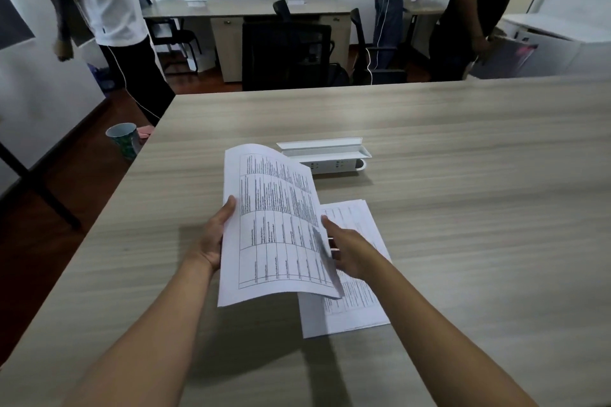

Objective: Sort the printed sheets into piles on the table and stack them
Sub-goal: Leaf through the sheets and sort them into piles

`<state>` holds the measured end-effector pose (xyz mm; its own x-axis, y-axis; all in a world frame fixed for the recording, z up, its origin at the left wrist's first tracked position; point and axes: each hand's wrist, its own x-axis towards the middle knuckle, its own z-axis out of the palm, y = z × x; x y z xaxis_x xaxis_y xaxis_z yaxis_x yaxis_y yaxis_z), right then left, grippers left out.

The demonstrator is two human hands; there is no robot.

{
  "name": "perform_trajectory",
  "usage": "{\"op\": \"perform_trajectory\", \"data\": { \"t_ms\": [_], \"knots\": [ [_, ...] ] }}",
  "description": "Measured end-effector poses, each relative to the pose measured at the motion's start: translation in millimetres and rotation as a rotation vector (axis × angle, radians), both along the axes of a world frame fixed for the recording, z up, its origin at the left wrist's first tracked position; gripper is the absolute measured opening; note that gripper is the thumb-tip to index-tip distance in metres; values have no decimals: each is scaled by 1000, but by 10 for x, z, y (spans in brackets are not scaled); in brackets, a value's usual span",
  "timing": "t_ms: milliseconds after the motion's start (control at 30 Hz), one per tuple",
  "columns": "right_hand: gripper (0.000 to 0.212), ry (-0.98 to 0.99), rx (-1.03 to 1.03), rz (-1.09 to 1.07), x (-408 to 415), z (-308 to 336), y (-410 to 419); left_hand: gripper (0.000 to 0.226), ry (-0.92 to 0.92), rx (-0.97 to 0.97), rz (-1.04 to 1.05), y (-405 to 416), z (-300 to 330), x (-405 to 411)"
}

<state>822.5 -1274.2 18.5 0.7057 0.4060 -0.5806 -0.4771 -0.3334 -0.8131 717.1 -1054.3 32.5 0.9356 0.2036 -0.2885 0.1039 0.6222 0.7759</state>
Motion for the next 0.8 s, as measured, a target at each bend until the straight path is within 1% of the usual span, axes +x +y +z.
{"op": "perform_trajectory", "data": {
  "t_ms": [33,133,200,233,333,433,567,633,733,800],
  "knots": [
    [54,42,47,-3,-14,3,23,57,-5,0,-5,-24,4,12],
    [26,17,171,-205,-30,-51,26,56,-12,-1,-1,-35,16,29],
    [15,27,222,-289,-14,-93,0,55,6,2,9,-21,18,26],
    [13,28,227,-300,2,-94,-14,55,18,4,15,-17,17,24],
    [19,21,208,-292,59,-135,-75,54,19,12,21,-11,20,29],
    [15,-176,-3,-289,111,-224,-234,54,9,-19,26,9,16,12],
    [27,-376,-370,-301,175,-372,-514,48,4,-50,5,101,-4,-70],
    [30,-433,-483,-258,189,-437,-627,43,9,-29,7,161,-6,-111],
    [30,-450,-553,-243,203,-468,-699,42,18,-3,14,225,9,-119],
    [36,-513,-683,-205,157,-428,-629,42,20,-2,16,232,14,-97]
  ]
}}
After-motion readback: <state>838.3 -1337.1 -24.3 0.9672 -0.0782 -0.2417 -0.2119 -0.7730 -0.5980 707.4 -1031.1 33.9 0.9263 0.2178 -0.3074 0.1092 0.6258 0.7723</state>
